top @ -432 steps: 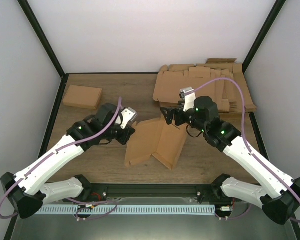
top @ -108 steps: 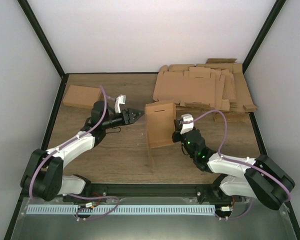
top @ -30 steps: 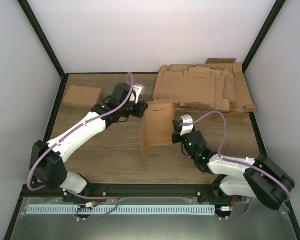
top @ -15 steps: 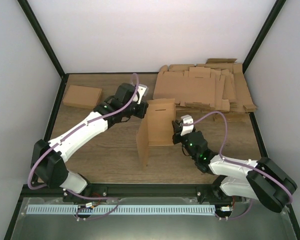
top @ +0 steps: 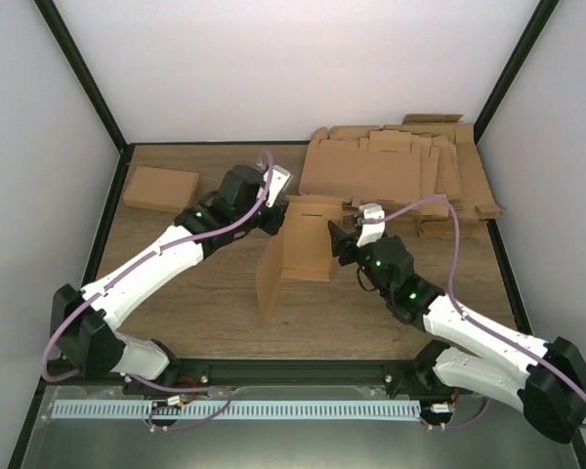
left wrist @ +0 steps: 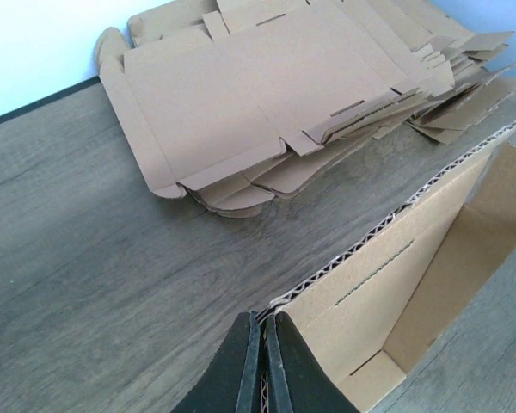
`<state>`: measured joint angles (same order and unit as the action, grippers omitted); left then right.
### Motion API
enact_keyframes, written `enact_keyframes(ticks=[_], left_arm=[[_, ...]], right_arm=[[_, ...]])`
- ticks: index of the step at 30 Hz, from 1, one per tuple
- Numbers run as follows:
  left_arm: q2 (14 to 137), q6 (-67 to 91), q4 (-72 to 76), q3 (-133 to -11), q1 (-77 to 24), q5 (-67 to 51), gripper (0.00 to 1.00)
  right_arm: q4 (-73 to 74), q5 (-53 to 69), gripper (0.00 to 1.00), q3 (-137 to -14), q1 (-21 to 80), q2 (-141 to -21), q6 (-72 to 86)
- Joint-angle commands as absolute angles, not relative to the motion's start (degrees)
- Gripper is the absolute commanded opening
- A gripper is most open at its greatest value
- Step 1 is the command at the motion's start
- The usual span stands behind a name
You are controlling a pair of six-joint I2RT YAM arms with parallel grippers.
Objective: Fold the paper box
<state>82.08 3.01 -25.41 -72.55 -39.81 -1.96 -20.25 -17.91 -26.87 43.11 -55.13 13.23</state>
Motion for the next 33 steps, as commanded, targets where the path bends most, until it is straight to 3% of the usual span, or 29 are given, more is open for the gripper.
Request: enact_keyframes(ticks=[1, 7, 11, 16, 22, 33], left_arm=[[78.8, 0.6, -24.4, -71.1, -40.0, -0.7, 0.04], [76.7, 0.9, -23.5, -68.0, -40.0, -0.4, 0.04], [76.2, 1.4, -23.2, -66.7, -40.1, -0.6, 0.04], [75.1, 1.9, -22.4, -65.3, -40.2, -0.5, 0.04], [74.0, 2.4, -21.2, -63.2, -40.2, 0.2, 0.04], [74.8, 2.2, -20.7, -63.4, -40.3, -0.7, 0.04]], right_arm=[[-5.1, -16.1, 0.65, -33.8, 42.7, -52.3, 15.5], [1.1, 1.4, 0.71, -37.7, 32.2, -47.3, 20.8], [2.9, 15.6, 0.66, -40.7, 22.8, -48.8, 24.4], [4.7, 24.6, 0.58, -43.4, 19.2, -54.5, 26.6], [2.2, 26.5, 0.48, -41.2, 19.0, -55.0, 28.0], [-1.5, 29.8, 0.42, -38.1, 19.0, -59.2, 28.4]])
